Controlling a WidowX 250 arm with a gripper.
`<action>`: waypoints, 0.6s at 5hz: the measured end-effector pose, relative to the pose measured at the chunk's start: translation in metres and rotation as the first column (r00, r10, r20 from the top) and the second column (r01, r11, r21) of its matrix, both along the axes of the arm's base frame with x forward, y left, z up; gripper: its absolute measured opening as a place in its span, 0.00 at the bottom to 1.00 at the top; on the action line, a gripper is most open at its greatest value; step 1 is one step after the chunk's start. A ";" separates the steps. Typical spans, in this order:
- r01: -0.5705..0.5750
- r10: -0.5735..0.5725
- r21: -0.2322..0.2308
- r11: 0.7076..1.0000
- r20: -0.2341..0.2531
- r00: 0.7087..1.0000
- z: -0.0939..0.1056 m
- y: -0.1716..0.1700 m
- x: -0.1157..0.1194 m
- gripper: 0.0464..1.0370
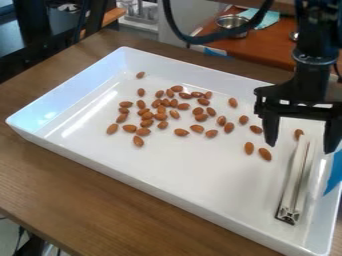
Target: Sweep into pile
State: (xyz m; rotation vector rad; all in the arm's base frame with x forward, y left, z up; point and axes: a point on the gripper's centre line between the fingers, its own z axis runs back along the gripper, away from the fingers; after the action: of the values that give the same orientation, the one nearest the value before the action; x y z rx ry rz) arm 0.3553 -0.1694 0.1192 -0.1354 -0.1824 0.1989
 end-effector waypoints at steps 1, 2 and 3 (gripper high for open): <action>-0.010 0.011 0.012 1.000 -0.025 1.000 -0.013 -0.003 0.000 0.96; -0.018 0.018 0.010 1.000 -0.023 1.000 -0.015 -0.004 0.001 0.96; -0.015 0.016 0.015 1.000 -0.012 1.000 -0.017 -0.004 0.002 0.93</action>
State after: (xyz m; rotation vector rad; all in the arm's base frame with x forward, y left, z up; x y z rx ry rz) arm 0.3571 -0.1733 0.1022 -0.1182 -0.1727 0.2137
